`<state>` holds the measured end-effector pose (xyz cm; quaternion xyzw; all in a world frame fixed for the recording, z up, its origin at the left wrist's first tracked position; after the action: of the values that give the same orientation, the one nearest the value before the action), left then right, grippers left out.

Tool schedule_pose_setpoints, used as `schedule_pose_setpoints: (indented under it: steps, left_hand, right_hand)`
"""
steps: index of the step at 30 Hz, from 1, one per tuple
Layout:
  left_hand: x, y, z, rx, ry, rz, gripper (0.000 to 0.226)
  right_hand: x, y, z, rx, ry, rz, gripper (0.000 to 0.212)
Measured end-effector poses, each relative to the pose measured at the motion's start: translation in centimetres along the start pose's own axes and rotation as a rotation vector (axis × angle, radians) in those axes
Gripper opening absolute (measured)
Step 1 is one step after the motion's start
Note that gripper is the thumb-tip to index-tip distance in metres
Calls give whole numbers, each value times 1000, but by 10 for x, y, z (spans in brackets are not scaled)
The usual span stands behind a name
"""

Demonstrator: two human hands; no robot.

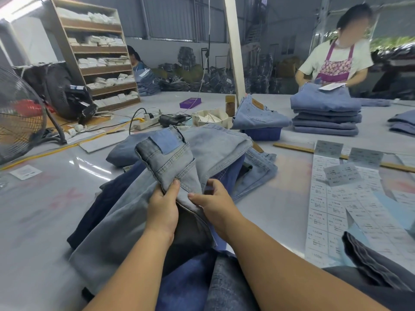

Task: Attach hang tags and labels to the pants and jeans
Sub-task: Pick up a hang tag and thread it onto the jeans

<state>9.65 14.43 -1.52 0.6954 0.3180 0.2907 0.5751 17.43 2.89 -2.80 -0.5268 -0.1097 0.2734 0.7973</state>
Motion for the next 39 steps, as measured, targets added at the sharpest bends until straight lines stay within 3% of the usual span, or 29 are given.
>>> schedule_pose_setpoints:
  steps: [3,7,10,12,14,18,22,25,29,33,36,39]
  left_hand:
    - [4,7,-5,70,62,-17,6]
    - [6,36,-11,317,176,61,34]
    - [2,54,-9,485,222,155,35]
    - [-2,59,-5,549,232,208,31]
    - [-8,61,-2,606,264,246,33]
    - [-17,59,5,735,313,352,78]
    - [-12,51,2,697,280,315,85]
    - [-12,52,5,732,238,323,87]
    - [-14,51,7,752,241,319,88]
    - [-15,47,5,749,270,312,87]
    - [-15,46,5,752,277,325,87]
    - [-12,44,3,723,262,313,87]
  right_hand:
    - [-2,-11,5,-97,-10,-114,34]
    - [-11,-26,16,-190,-53,-237,31]
    - [-14,-38,18,-354,28,-336,30]
    - [-15,-37,22,-378,16,-314,27]
    - [-13,-34,17,-480,48,-281,37]
    - [-15,-48,2,-848,238,-373,52]
    - [-7,-28,9,-677,62,-125,58]
    - [1,-25,1,-638,114,-31,51]
    - [11,-19,0,-522,166,54,76]
    - [18,-15,-6,-275,205,62,83]
    - [20,-17,-6,-514,173,7,75]
    - [17,-32,-2,-836,234,-186,66]
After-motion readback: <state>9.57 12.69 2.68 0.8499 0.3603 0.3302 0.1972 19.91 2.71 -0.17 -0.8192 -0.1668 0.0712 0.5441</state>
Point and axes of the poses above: each hand's wrist, its own x-axis towards the middle knuckle, its own z-axis out of the palm, y = z × x, the point moved 8 cm from there along x, towards the middle knuckle, and after that the axes turned 15 degrees about x, right-handed, at the moved point
